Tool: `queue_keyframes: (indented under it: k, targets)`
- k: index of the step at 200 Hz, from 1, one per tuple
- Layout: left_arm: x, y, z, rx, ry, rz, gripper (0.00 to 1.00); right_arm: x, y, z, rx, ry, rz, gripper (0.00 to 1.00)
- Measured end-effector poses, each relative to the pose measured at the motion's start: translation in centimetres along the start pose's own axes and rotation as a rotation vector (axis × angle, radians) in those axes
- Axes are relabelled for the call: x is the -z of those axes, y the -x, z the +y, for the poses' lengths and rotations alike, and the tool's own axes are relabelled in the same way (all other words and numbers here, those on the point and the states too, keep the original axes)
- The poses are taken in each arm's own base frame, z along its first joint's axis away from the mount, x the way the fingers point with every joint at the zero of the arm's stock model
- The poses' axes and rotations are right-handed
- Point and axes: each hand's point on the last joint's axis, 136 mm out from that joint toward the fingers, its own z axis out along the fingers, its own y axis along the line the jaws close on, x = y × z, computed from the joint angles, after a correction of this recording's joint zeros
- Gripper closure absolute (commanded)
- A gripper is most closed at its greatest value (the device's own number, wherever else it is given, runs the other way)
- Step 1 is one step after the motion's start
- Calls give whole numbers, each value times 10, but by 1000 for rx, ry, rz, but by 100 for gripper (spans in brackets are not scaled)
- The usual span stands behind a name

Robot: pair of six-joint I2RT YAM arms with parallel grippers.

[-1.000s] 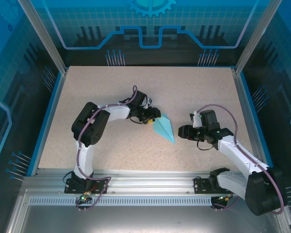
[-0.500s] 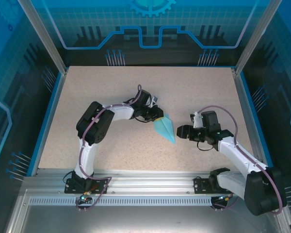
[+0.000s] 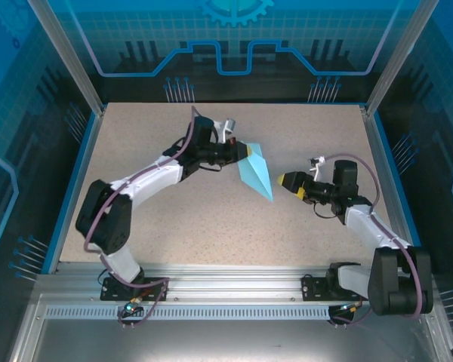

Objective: Fold a paper plane with a square sheet of paper (fold left side to right side)
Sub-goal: Turn over the paper at the center of the table.

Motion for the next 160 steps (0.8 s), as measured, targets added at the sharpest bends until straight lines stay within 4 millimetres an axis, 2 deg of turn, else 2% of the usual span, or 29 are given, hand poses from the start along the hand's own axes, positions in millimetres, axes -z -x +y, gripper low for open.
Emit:
queue_keyframes:
  k: [32,58,82,125,143,160]
  targets:
    - [30,16,-45,-100,-74,-75,92,4,19,46,124,150,5,1]
    - [51,14,-65,-151,-113,-116,91,5,15,61,171,214,38,1]
    - [62,10,-71,-180,-130,-133,91,-5,-1,73,190,256,99,1]
    - [64,9,-74,-190,-135,-135,90,-22,-26,93,238,323,188,1]
    - [64,8,-75,-191,-141,-129,90,-26,-34,101,255,344,214,6]
    - [64,7,-77,-195,-153,-122,90,-31,-36,107,254,356,233,18]
